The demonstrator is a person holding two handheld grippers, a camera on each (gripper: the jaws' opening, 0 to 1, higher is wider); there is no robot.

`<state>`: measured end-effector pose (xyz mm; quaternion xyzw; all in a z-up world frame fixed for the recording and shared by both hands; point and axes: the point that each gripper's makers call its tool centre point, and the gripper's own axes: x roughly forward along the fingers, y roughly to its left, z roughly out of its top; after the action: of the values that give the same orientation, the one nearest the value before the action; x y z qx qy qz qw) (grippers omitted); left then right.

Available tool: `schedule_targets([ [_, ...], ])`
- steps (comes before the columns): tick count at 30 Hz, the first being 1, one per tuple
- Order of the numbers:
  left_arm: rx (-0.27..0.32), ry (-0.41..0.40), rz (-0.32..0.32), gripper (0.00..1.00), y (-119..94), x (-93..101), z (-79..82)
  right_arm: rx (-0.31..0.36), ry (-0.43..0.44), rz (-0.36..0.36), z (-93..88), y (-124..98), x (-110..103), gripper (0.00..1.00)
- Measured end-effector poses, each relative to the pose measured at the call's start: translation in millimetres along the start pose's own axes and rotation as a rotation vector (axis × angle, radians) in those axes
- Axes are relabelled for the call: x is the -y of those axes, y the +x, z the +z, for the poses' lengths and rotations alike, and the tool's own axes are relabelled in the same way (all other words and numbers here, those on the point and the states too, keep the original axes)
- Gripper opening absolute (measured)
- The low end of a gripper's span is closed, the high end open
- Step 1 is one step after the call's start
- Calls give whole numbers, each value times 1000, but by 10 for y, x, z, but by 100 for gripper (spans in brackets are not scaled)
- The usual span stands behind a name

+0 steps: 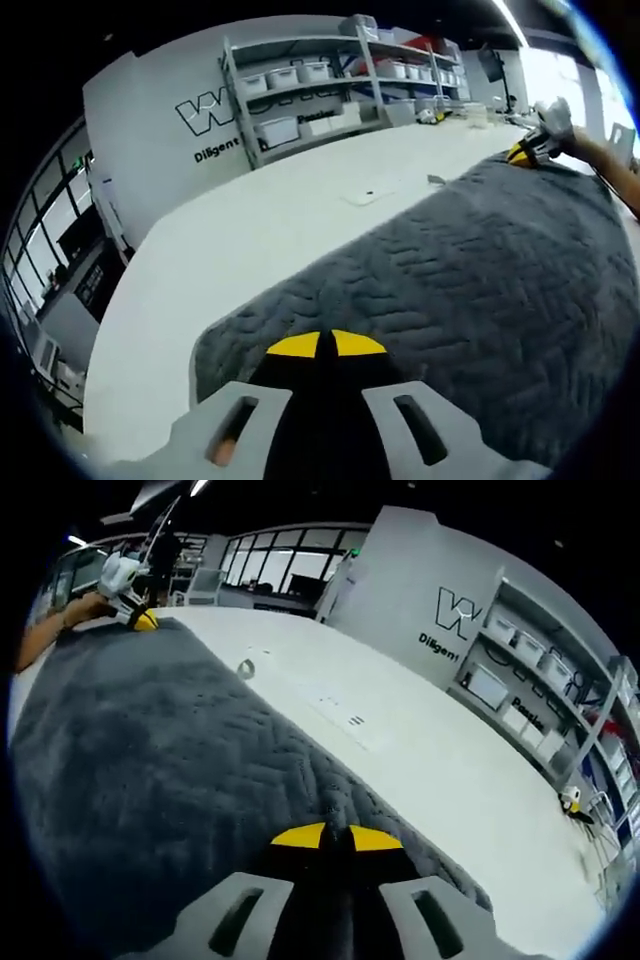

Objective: Open the folded towel by lifting each exposed corner and separating the folded layers until the towel lies flat within the target outline without major curled edges

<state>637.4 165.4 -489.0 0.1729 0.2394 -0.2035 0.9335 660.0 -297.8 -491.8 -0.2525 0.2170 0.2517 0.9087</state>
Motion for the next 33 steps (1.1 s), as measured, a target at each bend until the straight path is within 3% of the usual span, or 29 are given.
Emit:
schedule_targets([
  [4,10,-48,-19,1,4,-14,-5,23,51,3,-8,14,17,1],
  [6,16,-108,-37,1,6,-23,-11,33,130,10,-15,3,6,1],
  [10,22,-112,-38,1,8,-15,-13,43,130,15,-18,11,20,1],
  [14,41,-32,-24,3,23,12,11,32,78,3,-4,23,24,2],
  [18,56,-36,-13,17,5,-20,32,18,50,-4,11,16,20,7],
  [21,98,-20,-41,28,-86,43,158,6,34,-37,29,-31,72,23],
  [25,152,10,-58,32,-281,138,365,-16,76,-41,27,-193,43,43],
  [29,179,27,-75,43,-476,207,473,-9,104,-27,39,-322,-16,71],
  [33,225,11,-90,58,-654,256,532,-22,128,3,-6,-480,-96,85],
])
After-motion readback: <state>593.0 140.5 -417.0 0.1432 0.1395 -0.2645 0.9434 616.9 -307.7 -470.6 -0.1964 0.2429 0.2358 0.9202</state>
